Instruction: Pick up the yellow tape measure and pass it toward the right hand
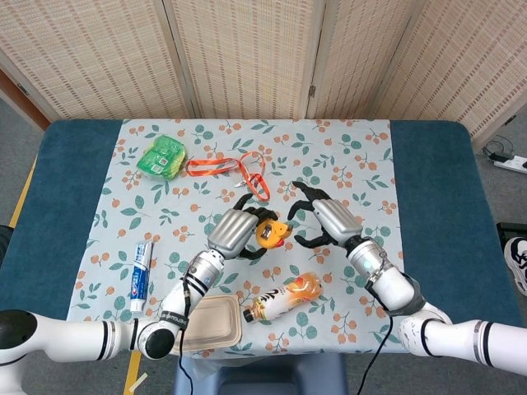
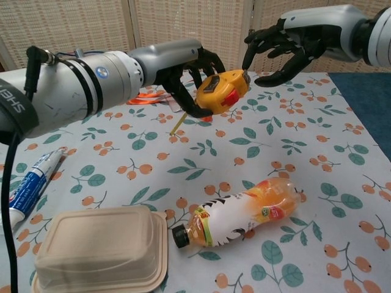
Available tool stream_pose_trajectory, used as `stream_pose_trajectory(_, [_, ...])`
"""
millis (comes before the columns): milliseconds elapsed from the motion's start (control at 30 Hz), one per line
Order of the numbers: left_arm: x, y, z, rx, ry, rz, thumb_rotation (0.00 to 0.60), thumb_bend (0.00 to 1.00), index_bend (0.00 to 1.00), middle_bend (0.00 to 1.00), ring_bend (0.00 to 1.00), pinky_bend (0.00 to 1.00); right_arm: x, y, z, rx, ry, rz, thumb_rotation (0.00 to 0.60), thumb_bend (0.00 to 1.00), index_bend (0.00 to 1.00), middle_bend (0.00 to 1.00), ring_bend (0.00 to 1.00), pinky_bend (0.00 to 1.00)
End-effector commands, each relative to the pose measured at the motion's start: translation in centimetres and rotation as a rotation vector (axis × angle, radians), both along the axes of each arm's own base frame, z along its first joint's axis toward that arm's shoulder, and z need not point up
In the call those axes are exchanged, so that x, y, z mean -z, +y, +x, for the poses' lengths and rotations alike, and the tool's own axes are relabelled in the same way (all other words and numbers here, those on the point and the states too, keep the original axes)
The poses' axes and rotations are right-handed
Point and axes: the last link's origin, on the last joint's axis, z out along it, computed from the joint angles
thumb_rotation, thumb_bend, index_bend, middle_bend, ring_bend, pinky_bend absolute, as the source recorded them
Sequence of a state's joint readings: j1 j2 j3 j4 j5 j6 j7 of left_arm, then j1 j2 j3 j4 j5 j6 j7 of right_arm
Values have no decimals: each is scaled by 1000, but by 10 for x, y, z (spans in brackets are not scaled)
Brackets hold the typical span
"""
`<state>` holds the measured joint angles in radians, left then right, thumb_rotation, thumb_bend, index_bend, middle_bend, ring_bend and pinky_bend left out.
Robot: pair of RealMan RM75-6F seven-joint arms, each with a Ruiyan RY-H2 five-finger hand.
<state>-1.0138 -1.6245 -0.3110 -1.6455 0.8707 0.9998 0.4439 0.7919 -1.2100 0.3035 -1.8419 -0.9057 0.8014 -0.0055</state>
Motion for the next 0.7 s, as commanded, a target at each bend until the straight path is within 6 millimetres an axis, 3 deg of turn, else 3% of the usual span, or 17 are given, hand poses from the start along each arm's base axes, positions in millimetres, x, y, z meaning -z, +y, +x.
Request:
stream_pose_trajectory(33, [0, 0, 0, -3, -1, -3, 600, 343, 456, 478, 358, 4, 2, 1, 1, 1, 0, 9, 600, 362, 430, 7, 0, 0])
stream_pose_trajectory(700, [8, -4, 5, -1, 15, -18, 600, 343, 456, 479, 356, 0, 12, -1, 3, 4, 0, 29, 600, 362, 430, 12, 0, 0])
